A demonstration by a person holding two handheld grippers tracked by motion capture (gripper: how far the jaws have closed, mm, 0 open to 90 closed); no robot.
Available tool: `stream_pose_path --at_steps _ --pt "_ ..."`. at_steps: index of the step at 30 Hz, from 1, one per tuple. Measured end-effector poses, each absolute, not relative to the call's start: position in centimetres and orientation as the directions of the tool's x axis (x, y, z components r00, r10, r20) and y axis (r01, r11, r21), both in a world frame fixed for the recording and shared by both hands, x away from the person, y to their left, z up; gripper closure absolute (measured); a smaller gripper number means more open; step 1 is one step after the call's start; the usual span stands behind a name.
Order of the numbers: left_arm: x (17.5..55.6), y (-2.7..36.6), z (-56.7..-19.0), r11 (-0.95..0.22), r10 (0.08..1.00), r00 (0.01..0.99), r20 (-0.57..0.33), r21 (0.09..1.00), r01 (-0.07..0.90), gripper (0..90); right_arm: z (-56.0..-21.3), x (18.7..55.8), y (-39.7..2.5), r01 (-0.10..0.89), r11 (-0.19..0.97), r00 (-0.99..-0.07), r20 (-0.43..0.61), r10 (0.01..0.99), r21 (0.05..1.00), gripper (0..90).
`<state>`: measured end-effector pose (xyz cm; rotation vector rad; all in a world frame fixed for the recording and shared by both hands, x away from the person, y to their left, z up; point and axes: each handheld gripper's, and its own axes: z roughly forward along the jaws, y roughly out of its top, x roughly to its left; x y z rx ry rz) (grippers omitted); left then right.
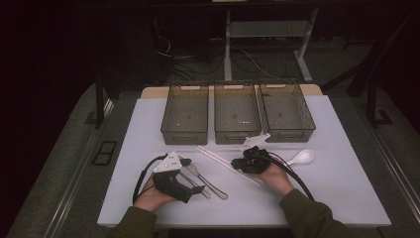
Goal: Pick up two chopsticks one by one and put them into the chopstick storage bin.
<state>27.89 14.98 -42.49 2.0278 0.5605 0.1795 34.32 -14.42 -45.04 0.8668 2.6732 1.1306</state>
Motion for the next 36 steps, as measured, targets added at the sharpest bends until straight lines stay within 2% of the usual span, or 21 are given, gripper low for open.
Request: stream_pose_path --at_steps 12,36 --pt "27.9 15.1 -42.4 -0.413 0.456 0.885 -0.096 0.858 0.307 0.0 -44.9 33.4 -13.9 0.43 0.579 -0.82 0.031 0.572 0.692 85.4" --pt "27.8 15.2 -42.4 -0.406 0.459 0.883 -0.098 0.861 0.307 0.0 -40.9 32.8 -16.5 0.446 0.486 -0.814 0.114 0.57 0.752 85.4"
